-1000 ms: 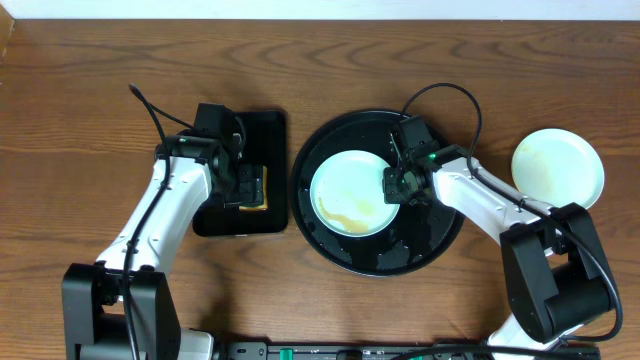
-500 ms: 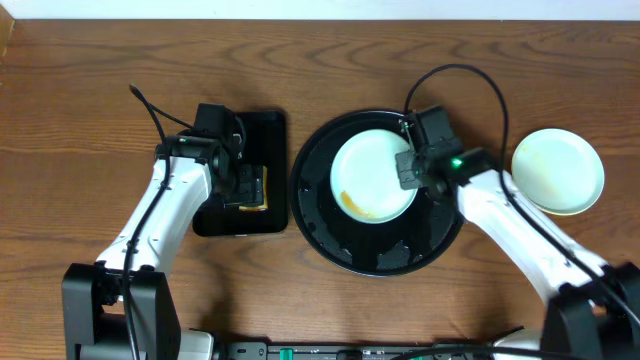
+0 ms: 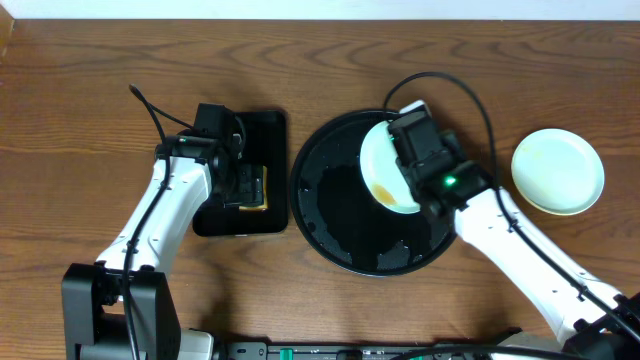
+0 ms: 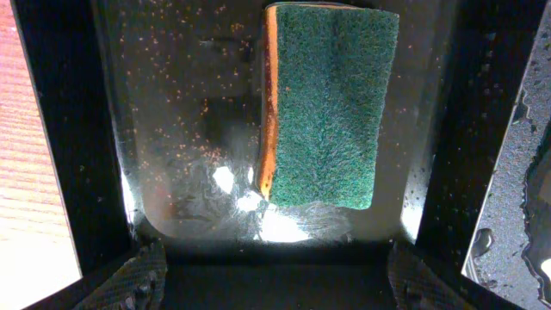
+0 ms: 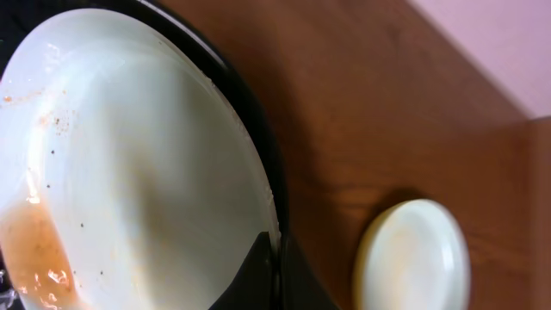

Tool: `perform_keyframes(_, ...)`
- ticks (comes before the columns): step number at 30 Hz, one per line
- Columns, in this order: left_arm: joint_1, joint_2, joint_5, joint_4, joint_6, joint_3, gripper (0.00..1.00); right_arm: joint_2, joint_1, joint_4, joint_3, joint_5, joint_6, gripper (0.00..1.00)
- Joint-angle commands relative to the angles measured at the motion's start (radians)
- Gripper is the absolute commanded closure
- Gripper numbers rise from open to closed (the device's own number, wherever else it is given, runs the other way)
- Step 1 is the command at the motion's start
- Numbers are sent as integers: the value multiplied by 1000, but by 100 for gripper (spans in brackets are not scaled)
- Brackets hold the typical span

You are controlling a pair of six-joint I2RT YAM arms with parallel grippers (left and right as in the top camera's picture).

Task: Clean dirty plates on tray and stack at the side
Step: 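Lift the pale blue plate off the round tray rightward with the right gripper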

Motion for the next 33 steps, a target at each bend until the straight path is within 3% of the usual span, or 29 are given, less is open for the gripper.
perform_keyframes(1, 2, 1, -12, -3, -10, 16, 17, -21, 63, 16, 14, 190, -33, 99)
perform_keyframes(12, 2, 1, -12, -3, -10, 16, 17, -21, 174, 103, 14, 362, -67, 99)
perform_keyframes(33, 2, 1, -12, -3, -10, 16, 17, -21, 188, 154, 14, 455, -92, 99)
